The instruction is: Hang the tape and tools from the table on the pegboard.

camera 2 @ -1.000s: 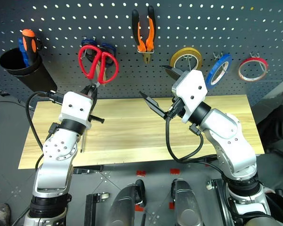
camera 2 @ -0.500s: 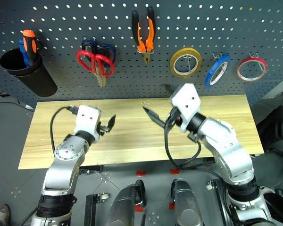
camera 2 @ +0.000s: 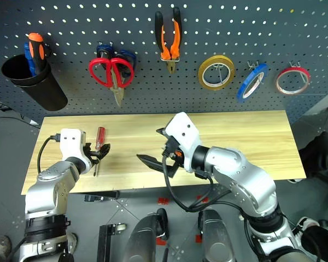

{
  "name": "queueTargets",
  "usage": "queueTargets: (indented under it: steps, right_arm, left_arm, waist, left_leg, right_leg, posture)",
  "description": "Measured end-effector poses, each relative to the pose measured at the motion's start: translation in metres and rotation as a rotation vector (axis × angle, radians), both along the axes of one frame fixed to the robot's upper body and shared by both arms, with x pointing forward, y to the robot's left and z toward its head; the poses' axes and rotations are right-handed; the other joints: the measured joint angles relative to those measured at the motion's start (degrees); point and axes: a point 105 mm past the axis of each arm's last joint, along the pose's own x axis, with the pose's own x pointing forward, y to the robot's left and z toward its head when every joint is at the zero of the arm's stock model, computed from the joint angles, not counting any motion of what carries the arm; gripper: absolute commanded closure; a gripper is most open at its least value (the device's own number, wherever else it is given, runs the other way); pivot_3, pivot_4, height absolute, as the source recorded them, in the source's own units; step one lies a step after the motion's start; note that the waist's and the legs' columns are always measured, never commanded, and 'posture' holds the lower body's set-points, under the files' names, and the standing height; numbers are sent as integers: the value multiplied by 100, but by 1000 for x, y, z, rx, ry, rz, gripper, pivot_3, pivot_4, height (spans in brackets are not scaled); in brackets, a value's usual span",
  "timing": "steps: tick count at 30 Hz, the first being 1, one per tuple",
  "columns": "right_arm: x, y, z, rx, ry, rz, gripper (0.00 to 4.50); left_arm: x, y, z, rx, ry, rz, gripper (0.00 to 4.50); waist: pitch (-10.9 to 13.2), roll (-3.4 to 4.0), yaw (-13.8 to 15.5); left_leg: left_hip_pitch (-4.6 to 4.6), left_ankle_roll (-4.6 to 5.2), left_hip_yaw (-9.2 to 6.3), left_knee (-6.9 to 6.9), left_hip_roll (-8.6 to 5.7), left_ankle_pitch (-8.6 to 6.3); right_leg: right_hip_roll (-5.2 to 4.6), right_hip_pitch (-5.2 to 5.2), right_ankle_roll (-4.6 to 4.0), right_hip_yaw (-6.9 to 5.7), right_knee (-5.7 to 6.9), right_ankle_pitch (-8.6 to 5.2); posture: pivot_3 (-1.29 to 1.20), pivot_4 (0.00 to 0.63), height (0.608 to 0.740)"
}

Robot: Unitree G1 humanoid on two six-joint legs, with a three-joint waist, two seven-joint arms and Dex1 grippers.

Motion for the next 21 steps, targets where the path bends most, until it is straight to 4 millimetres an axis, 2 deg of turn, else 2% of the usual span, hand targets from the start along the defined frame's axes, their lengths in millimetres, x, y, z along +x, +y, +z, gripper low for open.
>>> queueTargets:
  steps: [4,7,12,15,18,21]
  right_arm:
    - [11,8,-4,-37,49,-29,0]
    - [18,10,-6,-60,76,-50,0]
    - [21,9,-8,-85,92,-68,0]
    - [21,11,-4,-91,85,-62,0]
    - [20,12,-5,-98,95,-54,0]
    - [20,11,-6,-103,96,-53,0]
  left_arm:
    - [13,15,5,-10,31,17,937]
    - [22,24,2,-27,71,38,937]
    - [33,23,-10,-32,139,1,937]
    - [43,24,-5,-2,128,-10,937]
    - [49,22,-3,1,121,-22,1529]
    - [50,23,-3,2,119,-26,2450]
  waist:
    - [93,-5,3]
    - [166,-8,4]
    - [254,-12,9]
    - [267,-12,7]
    - [268,-12,4]
    - [267,-13,-5]
  left_leg:
    - [-1,1,3,0,0,0]
    - [-1,2,10,-3,-1,-1]
    - [-9,2,20,-10,-2,-1]
    - [-8,2,22,-9,0,-1]
    - [-8,2,25,-9,-1,-2]
    - [-8,2,27,-10,1,-2]
  right_leg:
    - [-1,-4,-1,2,0,0]
    - [-3,-8,-1,6,-5,0]
    - [-5,-23,-1,10,-7,-1]
    - [-5,-24,-1,11,-5,-1]
    - [-6,-24,-1,14,-4,-1]
    - [-6,-25,-1,13,-4,-1]
  posture:
    - [-220,472,740]
    - [-217,487,740]
    - [-225,497,740]
    - [-238,492,740]
    - [-243,482,740]
    - [-245,459,740]
